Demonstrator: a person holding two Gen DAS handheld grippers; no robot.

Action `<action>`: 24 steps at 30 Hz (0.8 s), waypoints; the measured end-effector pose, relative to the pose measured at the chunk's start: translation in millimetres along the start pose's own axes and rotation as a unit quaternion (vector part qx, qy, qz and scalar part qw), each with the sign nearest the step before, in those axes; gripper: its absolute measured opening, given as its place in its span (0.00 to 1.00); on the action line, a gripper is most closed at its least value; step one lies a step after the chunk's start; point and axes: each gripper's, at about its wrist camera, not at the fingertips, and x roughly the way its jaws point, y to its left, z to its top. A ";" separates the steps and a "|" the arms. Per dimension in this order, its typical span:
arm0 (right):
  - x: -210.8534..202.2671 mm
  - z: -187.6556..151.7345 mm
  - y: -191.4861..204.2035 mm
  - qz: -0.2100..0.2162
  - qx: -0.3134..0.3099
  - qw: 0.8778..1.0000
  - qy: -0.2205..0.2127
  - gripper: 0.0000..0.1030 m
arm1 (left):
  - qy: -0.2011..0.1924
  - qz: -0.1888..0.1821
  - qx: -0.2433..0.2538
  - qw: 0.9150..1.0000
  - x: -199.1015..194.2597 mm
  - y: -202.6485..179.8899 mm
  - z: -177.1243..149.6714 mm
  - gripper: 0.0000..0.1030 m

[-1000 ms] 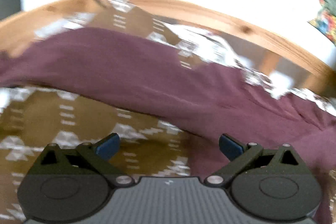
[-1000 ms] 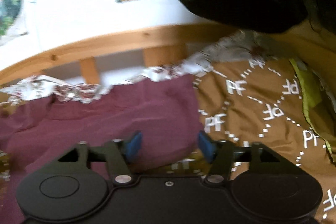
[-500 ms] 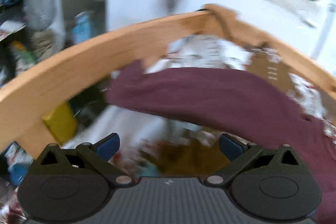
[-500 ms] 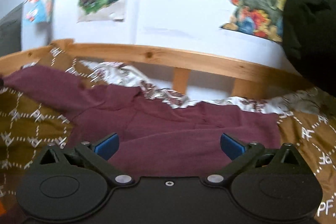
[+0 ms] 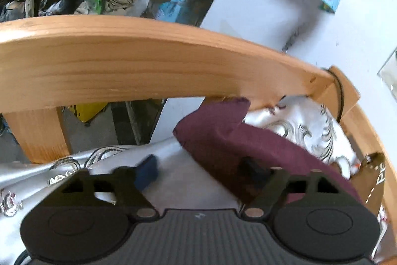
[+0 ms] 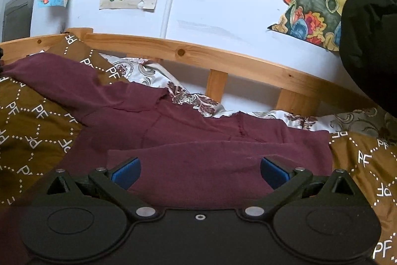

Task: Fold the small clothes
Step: 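Grasp the other sleeve cuff with the left gripper and lift it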

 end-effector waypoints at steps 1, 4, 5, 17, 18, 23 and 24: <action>0.4 -1.3 -0.8 0.000 0.000 1.000 0.001 0.99 | -0.006 -0.010 -0.007 1.000 -1.6 1.6 -0.3 0.45; 1.8 -4.7 -2.8 -0.002 0.000 1.000 0.007 0.99 | -0.024 -0.029 -0.018 0.999 -9.6 2.6 -4.5 0.06; 2.0 -5.3 -3.2 -0.003 0.000 1.000 0.007 0.99 | -0.032 -0.035 -0.019 0.999 -12.0 -0.8 -4.7 0.05; -7.7 0.6 -5.2 -0.013 0.000 1.000 -0.012 0.99 | -0.166 -0.209 0.077 0.961 -86.7 -47.7 -7.3 0.03; -9.1 1.5 -6.2 -0.015 0.001 1.000 -0.015 0.99 | -0.173 -0.235 0.092 0.952 -94.4 -58.1 -8.4 0.03; -16.9 3.2 -15.1 -0.024 0.013 0.999 -0.026 0.99 | -0.166 -0.377 0.184 0.892 -138.3 -114.6 -32.4 0.03; -18.1 3.3 -18.3 -0.029 0.017 0.999 -0.026 0.99 | -0.162 -0.399 0.202 0.880 -146.4 -125.7 -41.8 0.03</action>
